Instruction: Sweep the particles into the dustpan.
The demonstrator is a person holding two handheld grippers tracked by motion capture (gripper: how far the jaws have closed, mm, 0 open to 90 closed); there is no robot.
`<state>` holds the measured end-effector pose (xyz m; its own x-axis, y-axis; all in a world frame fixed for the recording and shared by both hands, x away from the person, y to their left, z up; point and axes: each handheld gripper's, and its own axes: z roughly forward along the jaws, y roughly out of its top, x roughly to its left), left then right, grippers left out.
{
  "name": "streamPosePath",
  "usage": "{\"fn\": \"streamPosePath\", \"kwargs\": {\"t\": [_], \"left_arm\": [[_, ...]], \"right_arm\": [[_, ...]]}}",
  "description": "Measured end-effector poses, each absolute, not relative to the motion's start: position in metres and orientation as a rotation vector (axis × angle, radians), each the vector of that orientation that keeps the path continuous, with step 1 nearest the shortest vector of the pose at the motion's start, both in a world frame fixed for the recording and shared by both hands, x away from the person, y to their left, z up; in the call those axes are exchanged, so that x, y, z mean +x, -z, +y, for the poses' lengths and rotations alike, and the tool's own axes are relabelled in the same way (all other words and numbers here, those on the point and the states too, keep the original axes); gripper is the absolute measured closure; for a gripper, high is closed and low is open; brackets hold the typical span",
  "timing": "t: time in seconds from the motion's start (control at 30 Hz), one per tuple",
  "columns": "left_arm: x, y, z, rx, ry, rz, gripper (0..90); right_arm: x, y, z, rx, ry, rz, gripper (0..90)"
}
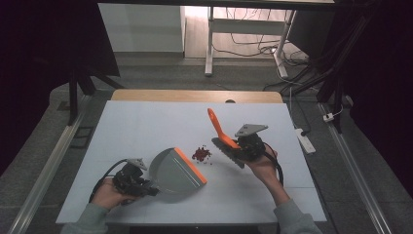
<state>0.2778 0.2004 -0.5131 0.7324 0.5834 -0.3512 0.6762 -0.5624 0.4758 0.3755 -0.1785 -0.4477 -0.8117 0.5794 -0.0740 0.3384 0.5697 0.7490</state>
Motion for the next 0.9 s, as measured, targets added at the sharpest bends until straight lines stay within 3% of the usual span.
{"fn": "streamPosePath", "kwargs": {"t": [0.9], "left_arm": [[0.277, 0.513, 0.200, 2.335, 0.200, 0.948, 61.2]], "right_arm": [[0.413, 0.449, -0.142, 0.779, -1.014, 2.519, 70.4]]}}
